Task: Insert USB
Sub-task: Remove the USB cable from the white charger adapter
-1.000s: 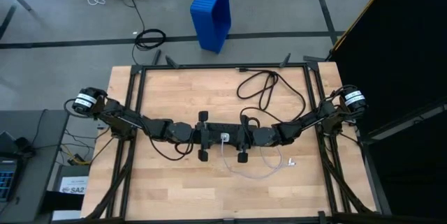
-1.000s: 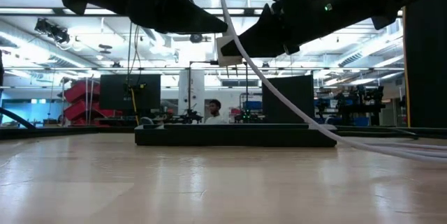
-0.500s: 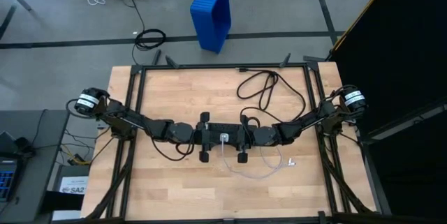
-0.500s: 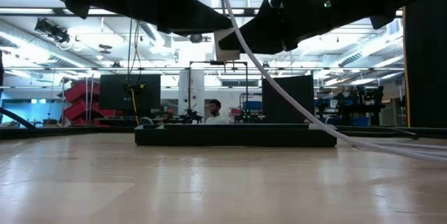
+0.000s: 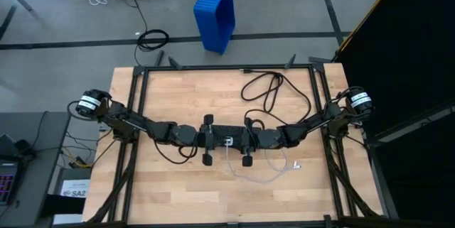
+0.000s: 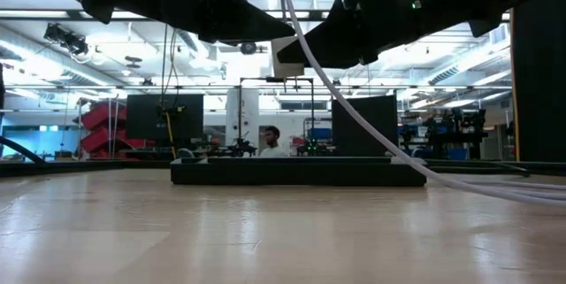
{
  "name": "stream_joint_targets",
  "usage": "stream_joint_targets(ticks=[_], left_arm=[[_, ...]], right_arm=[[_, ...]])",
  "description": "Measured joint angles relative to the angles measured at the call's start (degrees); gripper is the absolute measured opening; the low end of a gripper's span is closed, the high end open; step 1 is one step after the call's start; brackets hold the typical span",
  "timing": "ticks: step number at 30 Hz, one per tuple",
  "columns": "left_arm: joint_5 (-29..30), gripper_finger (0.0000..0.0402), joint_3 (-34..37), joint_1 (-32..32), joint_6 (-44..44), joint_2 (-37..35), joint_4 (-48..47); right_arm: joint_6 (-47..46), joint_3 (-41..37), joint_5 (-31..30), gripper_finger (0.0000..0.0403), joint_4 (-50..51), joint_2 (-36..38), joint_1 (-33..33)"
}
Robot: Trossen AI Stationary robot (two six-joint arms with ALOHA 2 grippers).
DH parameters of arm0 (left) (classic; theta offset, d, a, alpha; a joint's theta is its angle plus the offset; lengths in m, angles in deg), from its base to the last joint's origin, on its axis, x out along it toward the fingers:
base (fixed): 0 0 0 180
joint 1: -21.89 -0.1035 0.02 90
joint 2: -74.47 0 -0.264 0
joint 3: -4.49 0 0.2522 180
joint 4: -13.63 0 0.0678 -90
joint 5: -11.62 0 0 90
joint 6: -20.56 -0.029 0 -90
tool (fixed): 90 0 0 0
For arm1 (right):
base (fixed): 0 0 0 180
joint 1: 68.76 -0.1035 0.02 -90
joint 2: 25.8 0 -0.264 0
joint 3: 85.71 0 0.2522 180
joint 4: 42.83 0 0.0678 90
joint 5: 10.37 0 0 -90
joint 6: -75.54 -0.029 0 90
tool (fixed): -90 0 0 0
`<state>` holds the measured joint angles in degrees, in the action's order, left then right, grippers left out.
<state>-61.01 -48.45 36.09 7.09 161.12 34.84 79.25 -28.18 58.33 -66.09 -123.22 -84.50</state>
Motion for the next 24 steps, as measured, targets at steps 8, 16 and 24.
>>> stream_joint_targets(ticks=[8,16,24], left_arm=[[1.2,0.0003,0.2,0.2,-1.1,0.1,2.0],[2.5,0.0001,0.2,0.3,-1.2,0.1,1.6],[5.8,0.0,0.0,0.2,-1.4,0.1,-2.0]], right_arm=[[-2.2,0.2,0.5,0.0111,2.8,0.2,1.2],[-2.6,0.2,0.1,0.0111,3.7,0.2,1.3],[-4.9,0.2,-0.1,0.0111,6.5,0.1,2.3]])
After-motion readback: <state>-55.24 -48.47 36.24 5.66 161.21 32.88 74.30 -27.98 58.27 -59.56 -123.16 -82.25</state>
